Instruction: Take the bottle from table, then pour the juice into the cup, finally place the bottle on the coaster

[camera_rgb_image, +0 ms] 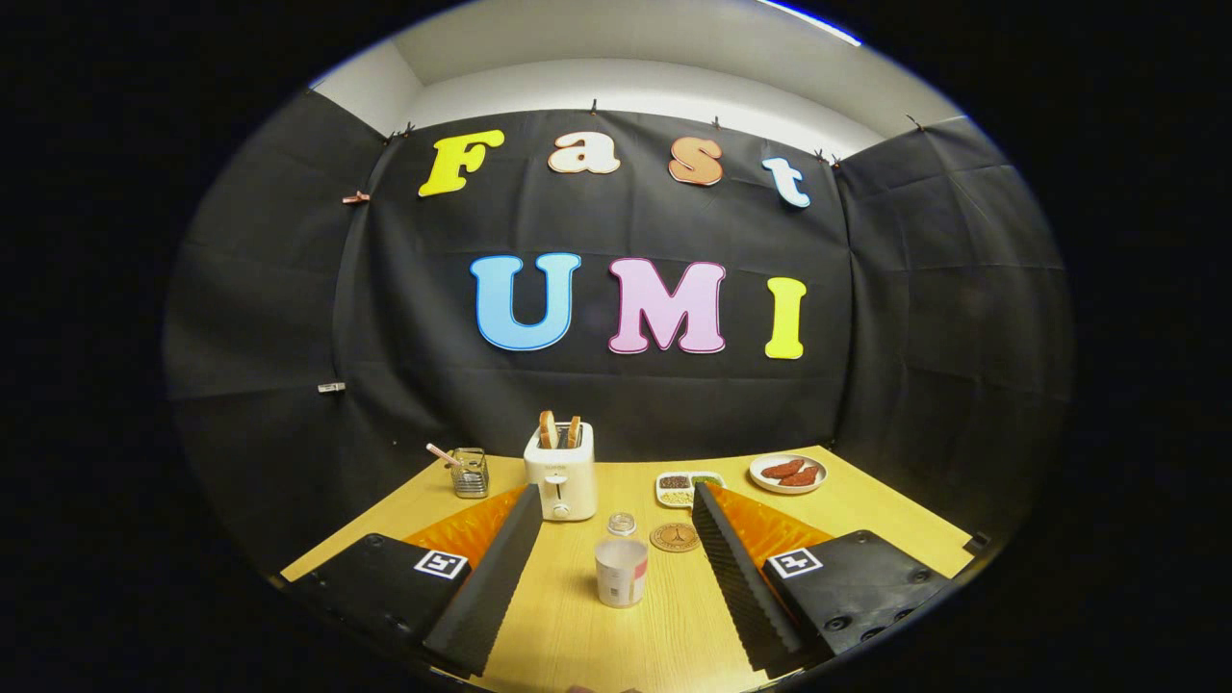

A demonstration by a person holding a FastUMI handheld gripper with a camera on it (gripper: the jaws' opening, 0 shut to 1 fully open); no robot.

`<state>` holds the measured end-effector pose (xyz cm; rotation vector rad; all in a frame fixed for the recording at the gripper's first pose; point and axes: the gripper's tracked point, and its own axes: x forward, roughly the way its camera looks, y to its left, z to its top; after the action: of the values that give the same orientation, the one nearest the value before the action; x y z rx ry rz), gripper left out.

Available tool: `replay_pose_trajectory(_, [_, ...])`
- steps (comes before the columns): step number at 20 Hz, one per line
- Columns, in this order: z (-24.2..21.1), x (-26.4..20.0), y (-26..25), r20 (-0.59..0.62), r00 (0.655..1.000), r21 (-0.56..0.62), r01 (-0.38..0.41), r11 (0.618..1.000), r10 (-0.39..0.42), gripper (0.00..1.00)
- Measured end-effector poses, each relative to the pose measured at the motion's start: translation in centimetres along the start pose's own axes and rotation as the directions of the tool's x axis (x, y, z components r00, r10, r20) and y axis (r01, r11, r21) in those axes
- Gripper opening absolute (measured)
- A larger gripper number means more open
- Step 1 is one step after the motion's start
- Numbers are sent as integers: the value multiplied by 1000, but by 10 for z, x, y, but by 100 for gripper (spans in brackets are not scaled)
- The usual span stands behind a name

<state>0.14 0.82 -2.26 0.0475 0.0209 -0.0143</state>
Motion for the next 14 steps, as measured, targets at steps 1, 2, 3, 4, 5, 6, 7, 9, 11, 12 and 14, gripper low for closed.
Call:
replay_pose_trajectory(1, [-5,0,-4,-8,1000,-3,13,1000,-13,97])
replay_pose_trajectory(2, [-9,0,-5,-14,1000,-8,17,1000,-17,97])
replay_pose_trajectory(3, [-10,0,-3,-17,1000,-16,13,1000,-14,97])
replay_pose_trajectory(4, [-13,1,-3,-21,1000,-27,12,1000,-13,97])
replay_pose_trajectory(5, [-17,0,-3,-26,1000,-35,11,999,-12,97])
replay_pose_trajectory(6, [-20,1,-2,-29,1000,-39,5,999,-6,97])
replay_pose_trajectory(7, [-23,2,0,-32,999,-40,2,999,-3,97])
replay_pose_trajectory(9, [-32,6,2,-35,999,-37,-3,999,1,97])
replay_pose_trajectory(11, [-45,13,2,-52,999,-39,-1,999,-1,97])
replay_pose_trajectory(12, [-50,15,3,-55,998,-44,0,999,-3,97])
replay_pose_trajectory(14, [-60,21,3,-64,998,-58,2,998,-6,97])
